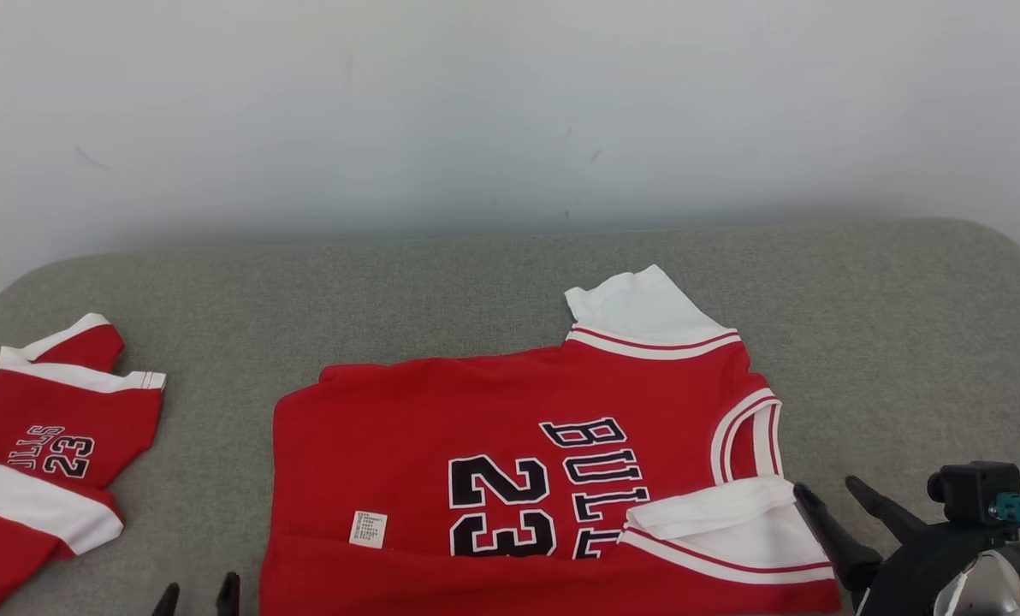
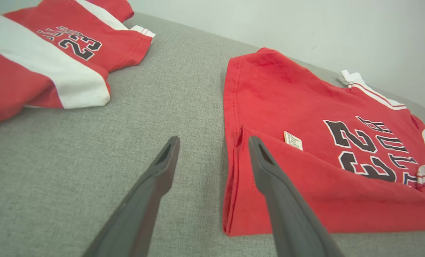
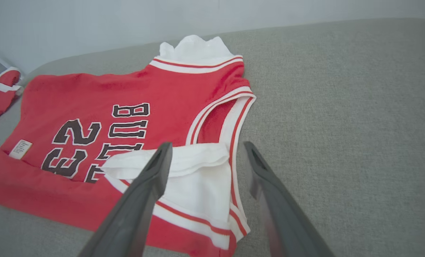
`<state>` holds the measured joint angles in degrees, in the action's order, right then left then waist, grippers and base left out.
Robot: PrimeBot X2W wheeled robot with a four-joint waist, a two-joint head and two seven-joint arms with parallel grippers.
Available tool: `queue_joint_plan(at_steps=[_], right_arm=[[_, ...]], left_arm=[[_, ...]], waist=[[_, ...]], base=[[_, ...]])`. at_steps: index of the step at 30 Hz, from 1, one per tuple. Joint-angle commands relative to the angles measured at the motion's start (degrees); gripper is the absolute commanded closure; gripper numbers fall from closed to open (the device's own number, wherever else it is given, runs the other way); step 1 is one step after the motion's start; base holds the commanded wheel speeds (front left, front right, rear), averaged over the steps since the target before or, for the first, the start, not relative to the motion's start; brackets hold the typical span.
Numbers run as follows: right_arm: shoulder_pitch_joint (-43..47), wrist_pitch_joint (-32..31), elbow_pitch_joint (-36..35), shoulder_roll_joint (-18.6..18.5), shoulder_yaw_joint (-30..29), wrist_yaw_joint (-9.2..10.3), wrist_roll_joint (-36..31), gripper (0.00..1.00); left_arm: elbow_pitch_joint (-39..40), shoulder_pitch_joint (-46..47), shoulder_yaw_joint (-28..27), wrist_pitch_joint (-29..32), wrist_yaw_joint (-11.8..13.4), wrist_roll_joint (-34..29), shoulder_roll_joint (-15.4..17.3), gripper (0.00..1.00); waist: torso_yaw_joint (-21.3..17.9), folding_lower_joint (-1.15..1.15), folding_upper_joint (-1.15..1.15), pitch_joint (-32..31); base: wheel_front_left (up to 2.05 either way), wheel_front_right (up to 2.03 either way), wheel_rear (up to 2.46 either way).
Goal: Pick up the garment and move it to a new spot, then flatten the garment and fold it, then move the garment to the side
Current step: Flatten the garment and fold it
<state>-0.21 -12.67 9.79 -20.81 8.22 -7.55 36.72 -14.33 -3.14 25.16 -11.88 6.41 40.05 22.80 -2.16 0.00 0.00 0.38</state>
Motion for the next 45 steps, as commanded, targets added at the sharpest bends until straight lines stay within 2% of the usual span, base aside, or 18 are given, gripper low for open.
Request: queue_joint_plan(at_steps=[1, 11, 19, 28, 33, 37, 45], right_arm=[[-0.4, 1.9, -0.6, 1.1, -0.7, 0.12, -1.1, 0.0], [-3.1, 14.5, 1.1, 4.5, -1.4, 0.12, -7.5, 0.0], [-4.3, 20.2, 5.4, 6.8, -2.8, 0.12, -9.7, 0.0], [-5.5, 21.5, 8.0, 6.9, -3.3, 0.12, -10.4, 0.0], [-6.7, 21.2, 8.3, 7.1, -2.8, 0.12, -10.9, 0.0], [-8.1, 20.9, 8.2, 7.3, -2.2, 0.12, -11.0, 0.0], [-13.7, 20.4, 9.3, 6.6, -0.4, 0.12, -11.5, 0.0]], left_arm=[[0.7, 0.8, -0.8, -1.1, 0.7, -1.1, 0.3, 0.0], [5.4, 1.0, -5.2, -3.4, 5.6, -9.3, -0.6, 0.0], [8.5, -1.2, -10.3, -3.4, 6.5, -13.5, -2.7, 0.0], [7.6, -2.1, -12.2, -3.5, 4.7, -16.2, -4.7, 0.0], [6.3, 0.6, -11.6, -3.5, 2.7, -15.9, -5.2, 0.0], [5.1, 4.3, -10.9, -3.2, 0.3, -14.9, -5.3, 0.0], [-3.2, 15.4, -9.2, 0.0, -7.0, -11.1, -6.0, 0.0]], waist=[[0.0, 0.0, 0.0, -0.1], [0.4, 0.0, 0.0, -0.6], [0.7, 0.0, 0.0, -0.7], [1.2, 0.0, 0.0, -0.3], [1.3, 0.0, 0.0, 0.7], [1.1, 0.0, 0.0, 1.9], [0.1, 0.0, 0.0, 5.7]], base=[[0.0, 0.0, 0.0], [0.0, 0.0, 0.0], [0.0, 0.0, 0.0], [0.0, 0.0, 0.0], [0.0, 0.0, 0.0], [0.0, 0.0, 0.0], [0.0, 0.0, 0.0]])
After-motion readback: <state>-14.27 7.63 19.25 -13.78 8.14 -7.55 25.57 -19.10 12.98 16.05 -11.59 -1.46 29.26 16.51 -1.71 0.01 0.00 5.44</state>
